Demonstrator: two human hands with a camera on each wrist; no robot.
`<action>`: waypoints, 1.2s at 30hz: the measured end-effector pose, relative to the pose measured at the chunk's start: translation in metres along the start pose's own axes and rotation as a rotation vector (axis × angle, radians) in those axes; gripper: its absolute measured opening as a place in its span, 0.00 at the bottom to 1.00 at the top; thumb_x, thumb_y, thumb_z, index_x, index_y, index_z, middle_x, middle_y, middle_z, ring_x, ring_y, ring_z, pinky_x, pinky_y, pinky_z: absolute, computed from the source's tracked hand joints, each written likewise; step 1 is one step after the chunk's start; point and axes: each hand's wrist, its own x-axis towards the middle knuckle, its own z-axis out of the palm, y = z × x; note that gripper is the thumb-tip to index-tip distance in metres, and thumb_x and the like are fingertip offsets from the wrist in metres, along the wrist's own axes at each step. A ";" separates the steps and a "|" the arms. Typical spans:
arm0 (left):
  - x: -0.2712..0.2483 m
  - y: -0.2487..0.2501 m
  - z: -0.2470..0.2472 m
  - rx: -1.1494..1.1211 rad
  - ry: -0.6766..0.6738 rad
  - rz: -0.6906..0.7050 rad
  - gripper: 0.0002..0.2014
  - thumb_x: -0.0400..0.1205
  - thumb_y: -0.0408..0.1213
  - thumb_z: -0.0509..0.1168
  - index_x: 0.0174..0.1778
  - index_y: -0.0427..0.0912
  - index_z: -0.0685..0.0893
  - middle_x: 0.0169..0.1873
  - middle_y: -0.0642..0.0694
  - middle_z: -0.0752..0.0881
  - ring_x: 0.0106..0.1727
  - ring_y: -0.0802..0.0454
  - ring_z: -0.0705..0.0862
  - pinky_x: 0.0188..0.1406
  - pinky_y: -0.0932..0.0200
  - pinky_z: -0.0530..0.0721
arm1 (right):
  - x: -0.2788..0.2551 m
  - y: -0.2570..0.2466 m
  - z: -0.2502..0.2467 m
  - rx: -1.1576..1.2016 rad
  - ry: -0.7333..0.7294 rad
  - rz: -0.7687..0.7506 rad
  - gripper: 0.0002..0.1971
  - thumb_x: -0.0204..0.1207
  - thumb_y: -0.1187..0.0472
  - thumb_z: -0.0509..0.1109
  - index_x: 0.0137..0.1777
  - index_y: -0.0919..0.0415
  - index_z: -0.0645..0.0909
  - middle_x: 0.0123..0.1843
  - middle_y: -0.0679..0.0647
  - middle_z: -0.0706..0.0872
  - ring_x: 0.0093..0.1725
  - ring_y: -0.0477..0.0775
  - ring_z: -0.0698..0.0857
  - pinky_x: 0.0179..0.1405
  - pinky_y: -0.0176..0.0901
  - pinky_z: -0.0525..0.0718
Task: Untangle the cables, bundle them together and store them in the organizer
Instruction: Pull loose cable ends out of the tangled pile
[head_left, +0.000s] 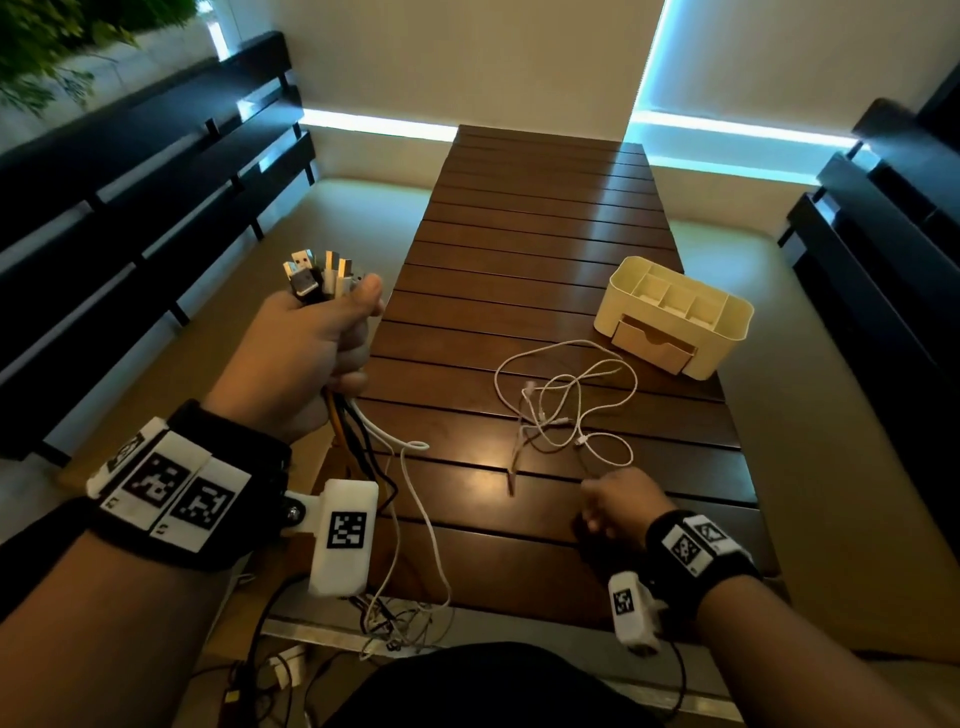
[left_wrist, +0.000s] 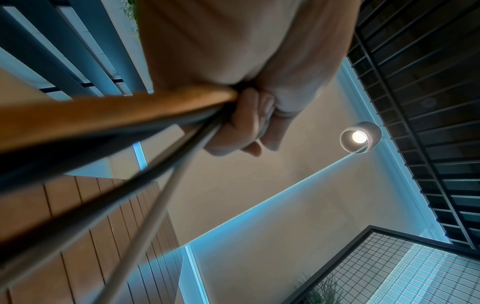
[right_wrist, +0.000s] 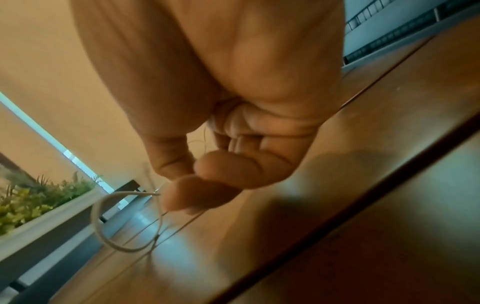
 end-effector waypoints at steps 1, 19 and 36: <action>0.002 -0.001 0.002 -0.003 -0.004 -0.005 0.12 0.86 0.44 0.64 0.39 0.43 0.80 0.21 0.51 0.61 0.19 0.58 0.57 0.15 0.68 0.59 | -0.002 0.003 -0.002 -0.044 -0.013 0.018 0.11 0.77 0.62 0.69 0.34 0.66 0.82 0.34 0.62 0.89 0.30 0.58 0.84 0.25 0.40 0.75; 0.012 -0.005 0.005 -0.022 0.014 0.001 0.12 0.87 0.43 0.63 0.38 0.43 0.80 0.22 0.50 0.59 0.20 0.57 0.56 0.16 0.68 0.59 | -0.007 -0.071 0.048 -0.449 0.118 -0.944 0.22 0.79 0.58 0.70 0.73 0.47 0.77 0.64 0.37 0.75 0.47 0.31 0.75 0.50 0.25 0.74; 0.009 -0.003 -0.022 -0.039 0.041 0.008 0.11 0.87 0.43 0.63 0.41 0.42 0.79 0.22 0.51 0.62 0.19 0.57 0.58 0.15 0.67 0.61 | -0.010 -0.085 0.035 -0.149 -0.429 -0.436 0.06 0.81 0.60 0.71 0.53 0.57 0.88 0.43 0.51 0.91 0.40 0.45 0.90 0.43 0.39 0.88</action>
